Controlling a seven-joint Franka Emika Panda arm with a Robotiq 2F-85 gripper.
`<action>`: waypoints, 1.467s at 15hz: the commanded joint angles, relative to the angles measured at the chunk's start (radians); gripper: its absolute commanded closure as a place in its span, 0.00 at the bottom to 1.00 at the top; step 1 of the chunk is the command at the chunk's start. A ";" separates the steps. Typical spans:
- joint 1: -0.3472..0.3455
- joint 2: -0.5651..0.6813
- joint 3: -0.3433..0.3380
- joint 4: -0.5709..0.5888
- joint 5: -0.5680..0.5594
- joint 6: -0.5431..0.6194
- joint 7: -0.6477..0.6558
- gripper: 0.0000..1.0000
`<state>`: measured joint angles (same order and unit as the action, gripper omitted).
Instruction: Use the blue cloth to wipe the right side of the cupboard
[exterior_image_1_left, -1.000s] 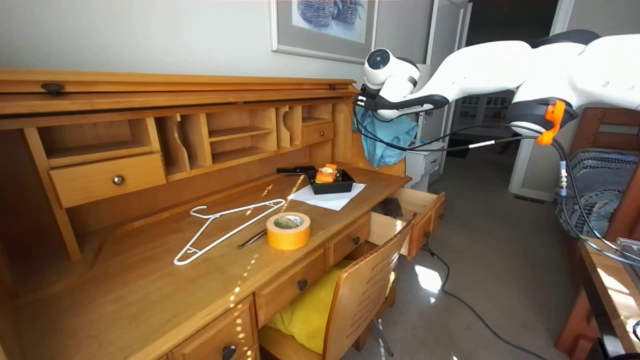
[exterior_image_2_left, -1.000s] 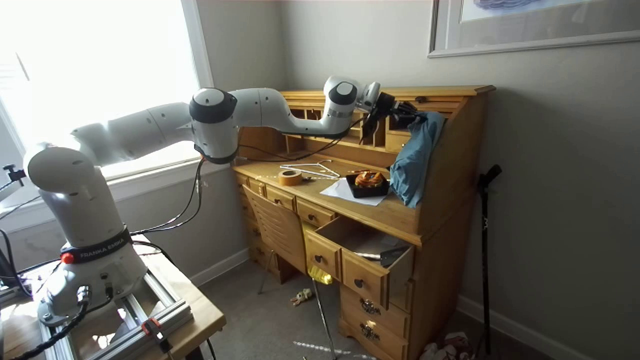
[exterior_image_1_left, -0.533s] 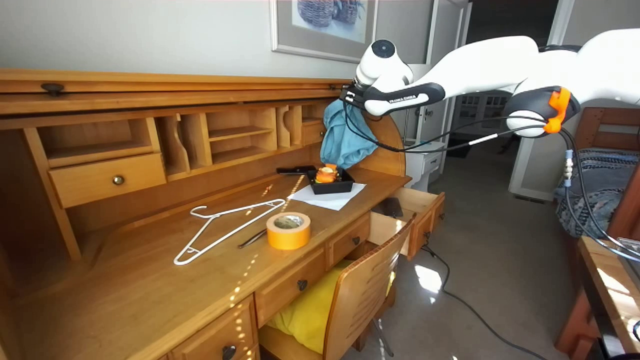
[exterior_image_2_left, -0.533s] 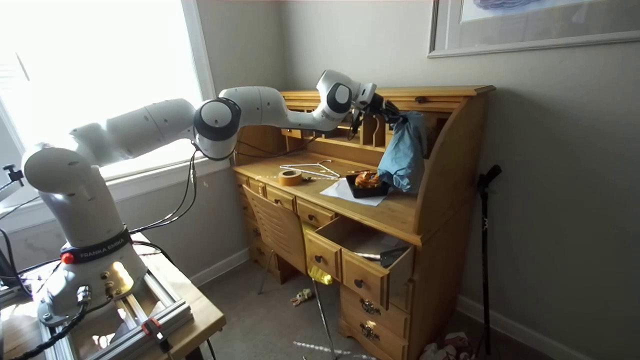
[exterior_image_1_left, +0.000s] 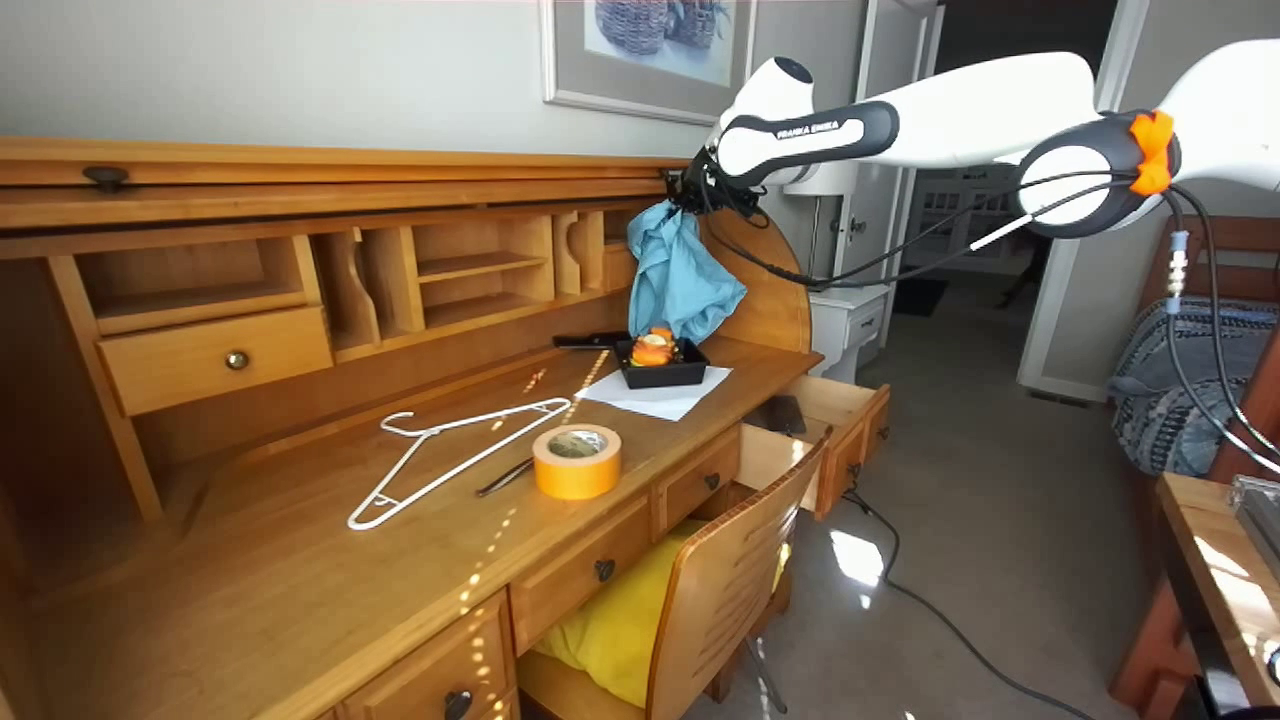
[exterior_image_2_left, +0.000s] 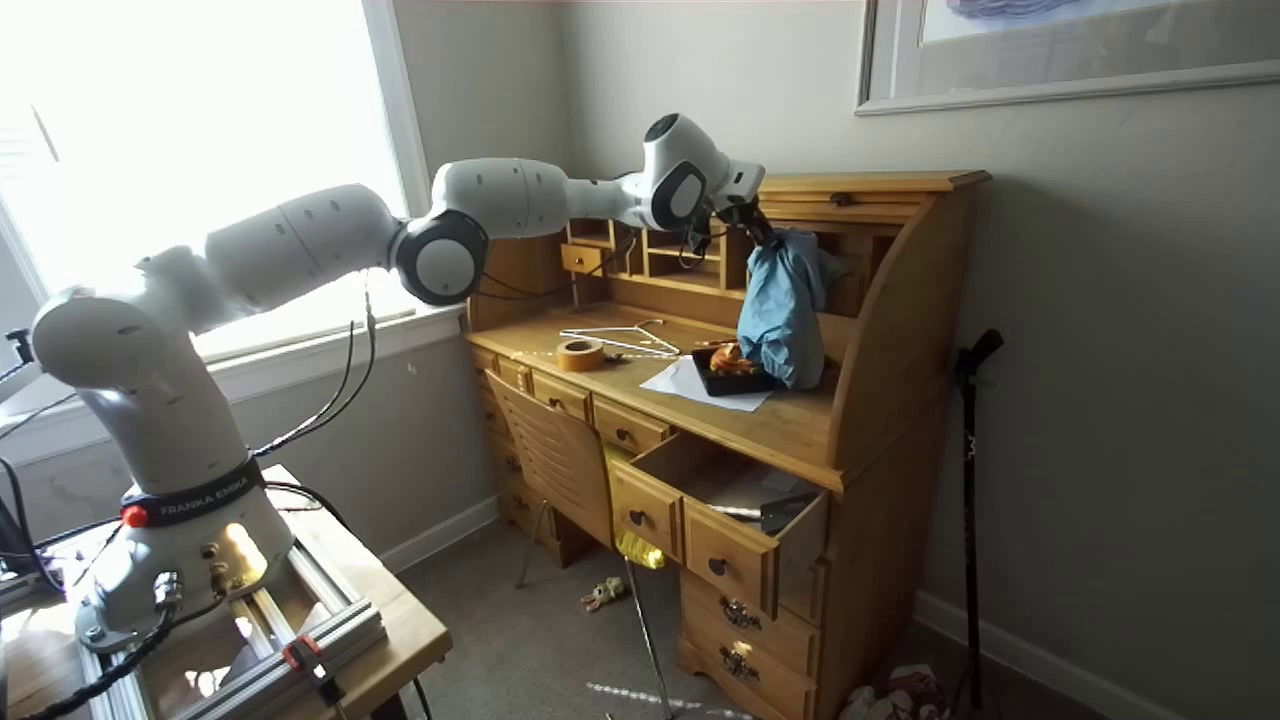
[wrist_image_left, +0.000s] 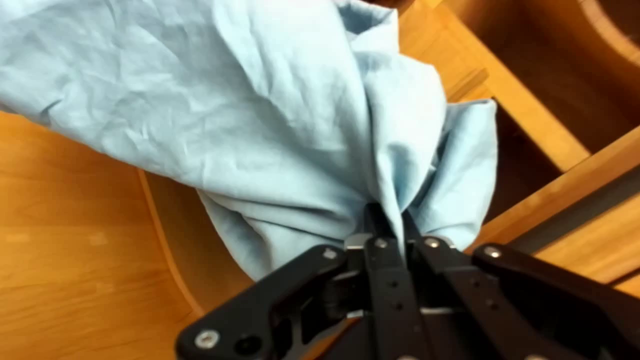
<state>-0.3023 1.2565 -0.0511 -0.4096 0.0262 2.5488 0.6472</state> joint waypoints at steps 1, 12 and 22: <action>-0.021 -0.085 0.104 -0.041 0.108 -0.179 -0.197 0.99; 0.015 -0.165 0.116 -0.042 0.112 -0.753 -0.520 0.99; 0.035 -0.140 0.125 -0.018 0.107 -0.846 -0.833 0.95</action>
<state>-0.2683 1.1238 0.0774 -0.4166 0.1305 1.6989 -0.1862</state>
